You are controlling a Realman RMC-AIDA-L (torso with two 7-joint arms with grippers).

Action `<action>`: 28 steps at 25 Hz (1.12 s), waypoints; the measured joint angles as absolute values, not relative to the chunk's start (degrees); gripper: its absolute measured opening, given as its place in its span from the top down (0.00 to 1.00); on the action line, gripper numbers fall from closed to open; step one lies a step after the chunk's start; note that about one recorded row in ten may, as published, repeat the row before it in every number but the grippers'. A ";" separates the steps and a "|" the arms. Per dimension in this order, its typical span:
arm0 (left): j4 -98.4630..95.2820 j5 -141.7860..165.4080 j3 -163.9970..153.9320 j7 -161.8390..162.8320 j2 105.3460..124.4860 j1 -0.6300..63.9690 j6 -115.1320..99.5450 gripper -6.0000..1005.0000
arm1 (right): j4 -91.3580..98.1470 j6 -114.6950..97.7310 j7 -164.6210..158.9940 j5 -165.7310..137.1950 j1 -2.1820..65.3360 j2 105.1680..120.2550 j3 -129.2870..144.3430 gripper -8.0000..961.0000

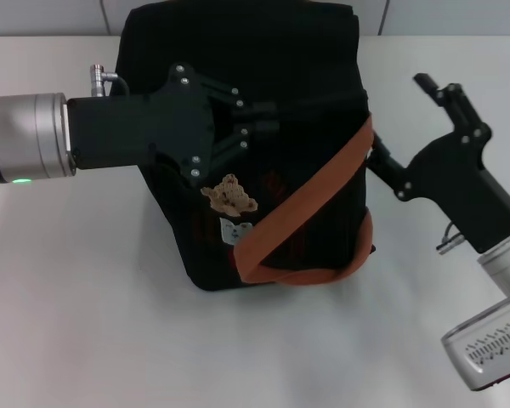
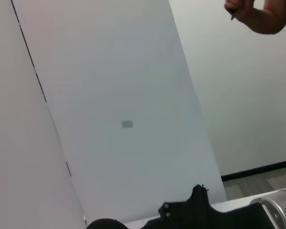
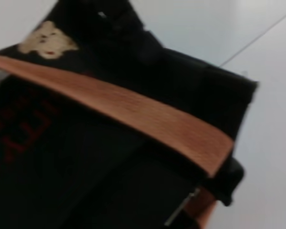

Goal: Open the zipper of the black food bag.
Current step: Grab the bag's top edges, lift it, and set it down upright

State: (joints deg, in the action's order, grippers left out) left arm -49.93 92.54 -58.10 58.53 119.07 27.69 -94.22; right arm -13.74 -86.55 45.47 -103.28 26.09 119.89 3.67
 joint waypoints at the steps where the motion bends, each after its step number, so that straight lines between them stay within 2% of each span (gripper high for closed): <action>1: -49.91 92.41 -58.11 58.53 119.05 27.65 -94.24 0.90 | -13.80 -86.15 45.48 -103.63 26.32 119.88 3.72 0.14; 28: -48.47 91.40 -59.53 58.53 119.09 27.55 -94.58 0.91 | -16.31 -87.14 44.99 -106.97 27.95 119.88 3.07 0.15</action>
State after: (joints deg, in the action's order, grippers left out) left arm -48.47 91.40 -59.53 58.53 119.09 27.55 -94.58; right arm -16.31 -87.14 44.99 -106.97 27.95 119.88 3.07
